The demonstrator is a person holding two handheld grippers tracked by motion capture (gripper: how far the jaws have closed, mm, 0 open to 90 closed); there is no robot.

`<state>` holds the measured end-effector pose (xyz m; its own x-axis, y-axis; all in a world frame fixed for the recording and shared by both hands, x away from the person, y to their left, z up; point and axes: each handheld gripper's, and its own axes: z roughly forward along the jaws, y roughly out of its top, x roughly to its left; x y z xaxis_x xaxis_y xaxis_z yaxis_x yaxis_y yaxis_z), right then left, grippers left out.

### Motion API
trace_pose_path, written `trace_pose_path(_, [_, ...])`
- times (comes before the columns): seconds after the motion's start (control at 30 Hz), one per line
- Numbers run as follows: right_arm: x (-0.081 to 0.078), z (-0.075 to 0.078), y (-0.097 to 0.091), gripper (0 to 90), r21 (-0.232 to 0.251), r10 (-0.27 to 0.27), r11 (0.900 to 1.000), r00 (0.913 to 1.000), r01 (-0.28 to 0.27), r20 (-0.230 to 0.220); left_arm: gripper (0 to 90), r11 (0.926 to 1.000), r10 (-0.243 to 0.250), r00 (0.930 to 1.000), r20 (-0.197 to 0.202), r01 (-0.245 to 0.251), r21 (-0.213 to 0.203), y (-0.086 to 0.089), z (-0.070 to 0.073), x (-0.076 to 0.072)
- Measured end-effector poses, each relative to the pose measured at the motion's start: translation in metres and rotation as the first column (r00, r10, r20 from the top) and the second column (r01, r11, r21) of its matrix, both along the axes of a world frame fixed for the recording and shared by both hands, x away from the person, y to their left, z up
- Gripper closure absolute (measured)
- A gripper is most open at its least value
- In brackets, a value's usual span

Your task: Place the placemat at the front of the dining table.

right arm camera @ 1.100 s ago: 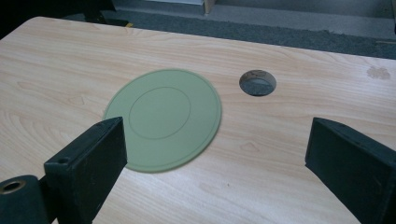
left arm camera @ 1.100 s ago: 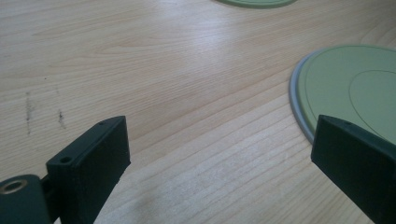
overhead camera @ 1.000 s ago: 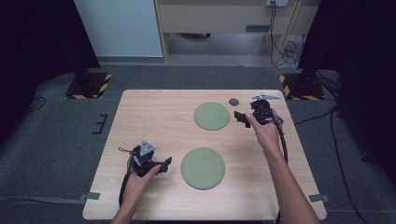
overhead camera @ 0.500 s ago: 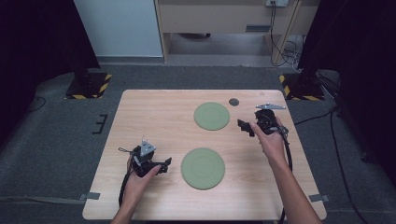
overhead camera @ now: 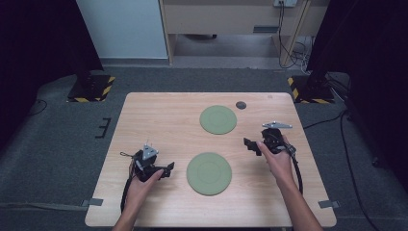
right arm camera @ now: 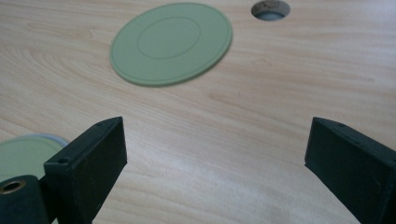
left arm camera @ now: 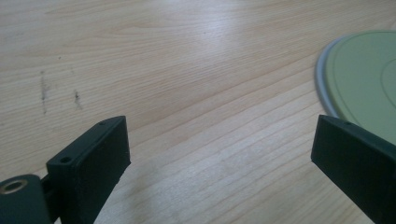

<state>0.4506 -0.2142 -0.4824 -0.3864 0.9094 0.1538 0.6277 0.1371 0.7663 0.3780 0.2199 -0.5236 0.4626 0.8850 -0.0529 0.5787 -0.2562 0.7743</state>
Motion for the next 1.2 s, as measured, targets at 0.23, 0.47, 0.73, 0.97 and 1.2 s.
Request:
trace_pose_path(0.23, [-0.012,-0.024,-0.01,5.9,-0.003,-0.017,0.9999,0.9992,0.017,-0.035,3.8,0.9999,0.009,0.9999,-0.008,-0.009,0.007,0.002,-0.002,0.001])
trace_pose_path(0.47, [-0.022,-0.035,-0.012,6.3,-0.001,-0.027,0.9996,0.9982,0.027,-0.054,3.8,0.9998,0.012,0.9996,-0.024,-0.012,0.016,0.002,-0.005,0.002])
trace_pose_path(0.73, [-0.031,-0.041,-0.01,5.7,-0.035,-0.028,0.999,0.9985,0.026,-0.047,3.8,0.9991,0.024,0.9988,-0.042,-0.023,0.036,0.002,-0.01,0.004])
trace_pose_path(0.97, [-0.032,-0.047,-0.008,5.7,-0.072,-0.046,0.9965,0.998,0.043,-0.044,3.7,0.9989,0.025,0.9986,-0.046,-0.023,0.041,0.0,-0.011,0.004])
trace_pose_path(1.2, [-0.033,-0.054,-0.003,5.7,-0.112,-0.071,0.9916,0.9964,0.066,-0.046,3.8,0.9972,0.043,0.9966,-0.071,-0.038,0.065,0.0,-0.012,0.006])
